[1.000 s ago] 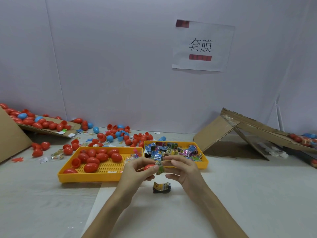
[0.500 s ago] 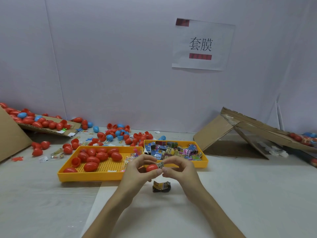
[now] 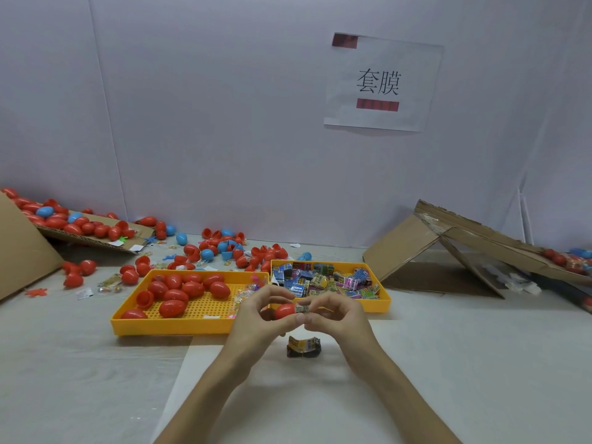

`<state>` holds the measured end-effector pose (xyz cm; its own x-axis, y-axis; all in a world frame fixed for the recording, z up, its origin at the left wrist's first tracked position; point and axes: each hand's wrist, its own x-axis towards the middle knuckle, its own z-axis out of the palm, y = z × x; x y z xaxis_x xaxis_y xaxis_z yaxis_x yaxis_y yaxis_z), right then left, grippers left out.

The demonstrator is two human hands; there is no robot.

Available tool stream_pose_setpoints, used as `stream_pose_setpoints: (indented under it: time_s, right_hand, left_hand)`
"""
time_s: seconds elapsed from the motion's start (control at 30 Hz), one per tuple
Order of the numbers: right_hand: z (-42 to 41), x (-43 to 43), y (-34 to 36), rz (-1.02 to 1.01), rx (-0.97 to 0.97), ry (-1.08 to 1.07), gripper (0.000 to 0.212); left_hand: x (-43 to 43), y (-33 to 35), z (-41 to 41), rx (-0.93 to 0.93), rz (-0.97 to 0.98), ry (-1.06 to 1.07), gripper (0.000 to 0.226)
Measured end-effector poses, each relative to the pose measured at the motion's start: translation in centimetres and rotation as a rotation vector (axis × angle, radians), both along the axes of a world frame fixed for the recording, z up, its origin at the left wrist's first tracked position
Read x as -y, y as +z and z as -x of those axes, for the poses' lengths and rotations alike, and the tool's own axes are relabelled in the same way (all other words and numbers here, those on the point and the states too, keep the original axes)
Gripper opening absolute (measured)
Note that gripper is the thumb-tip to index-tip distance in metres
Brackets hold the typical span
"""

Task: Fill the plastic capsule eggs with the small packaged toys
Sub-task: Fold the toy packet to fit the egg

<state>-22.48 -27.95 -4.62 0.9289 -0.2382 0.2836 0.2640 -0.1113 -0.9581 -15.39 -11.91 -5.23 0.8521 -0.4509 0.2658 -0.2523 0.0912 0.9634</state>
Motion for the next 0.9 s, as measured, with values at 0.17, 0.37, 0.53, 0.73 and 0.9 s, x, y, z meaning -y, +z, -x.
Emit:
stream_pose_setpoints:
  time_s: [0.17, 0.37, 0.53, 0.73, 0.9]
  right_hand:
    - [0.0, 0.11, 0.15, -0.003, 0.003, -0.047, 0.025]
    - [0.03, 0.06, 0.13, 0.004, -0.001, -0.022, 0.027]
    - [-0.02, 0.24, 0.07, 0.003, 0.024, -0.043, 0.025]
    - [-0.11, 0.54, 0.05, 0.015, 0.034, -0.09, 0.025]
    - [-0.1, 0.37, 0.0, -0.011, 0.017, -0.049, 0.022]
  left_hand:
    - [0.0, -0.15, -0.16, -0.001, -0.001, -0.014, 0.045]
    - [0.03, -0.61, -0.61, 0.036, -0.021, -0.013, 0.039]
    - [0.1, -0.52, -0.43, 0.075, -0.049, 0.013, 0.037]
    - [0.14, 0.04, 0.0, 0.0, 0.061, -0.014, 0.028]
    - [-0.07, 0.06, -0.17, 0.002, 0.04, 0.012, 0.036]
